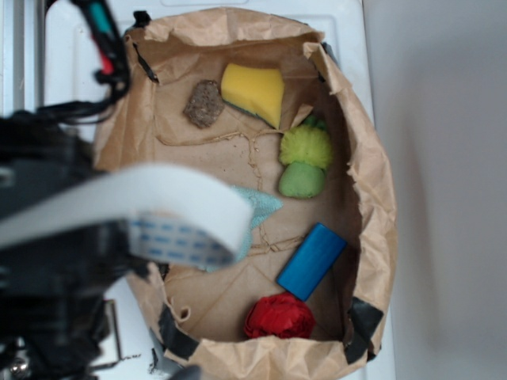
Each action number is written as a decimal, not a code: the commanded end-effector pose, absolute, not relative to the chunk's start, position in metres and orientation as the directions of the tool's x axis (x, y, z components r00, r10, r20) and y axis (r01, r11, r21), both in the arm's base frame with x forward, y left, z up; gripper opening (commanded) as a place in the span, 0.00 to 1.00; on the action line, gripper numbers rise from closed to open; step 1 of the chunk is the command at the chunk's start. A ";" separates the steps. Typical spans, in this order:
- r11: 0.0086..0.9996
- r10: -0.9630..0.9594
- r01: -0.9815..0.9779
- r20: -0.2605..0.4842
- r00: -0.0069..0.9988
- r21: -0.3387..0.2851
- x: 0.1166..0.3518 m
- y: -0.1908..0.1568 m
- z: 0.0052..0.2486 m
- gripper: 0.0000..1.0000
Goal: Grab the blue cloth.
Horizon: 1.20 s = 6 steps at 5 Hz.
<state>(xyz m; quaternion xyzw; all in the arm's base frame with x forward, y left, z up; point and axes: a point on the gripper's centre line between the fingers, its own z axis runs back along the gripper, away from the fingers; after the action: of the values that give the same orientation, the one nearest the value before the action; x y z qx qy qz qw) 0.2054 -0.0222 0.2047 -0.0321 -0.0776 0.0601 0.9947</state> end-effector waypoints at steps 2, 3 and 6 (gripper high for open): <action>0.993 0.122 -0.118 0.191 0.974 -0.030 0.259 0.008 0.163 1.00; 0.988 0.154 -0.157 0.203 0.967 -0.005 0.273 0.016 0.154 1.00; 0.993 0.103 -0.111 0.209 0.972 0.026 0.281 0.005 0.102 1.00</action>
<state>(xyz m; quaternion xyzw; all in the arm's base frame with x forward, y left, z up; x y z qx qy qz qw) 0.2737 0.0024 0.0905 0.0135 -0.0819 0.0609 0.9947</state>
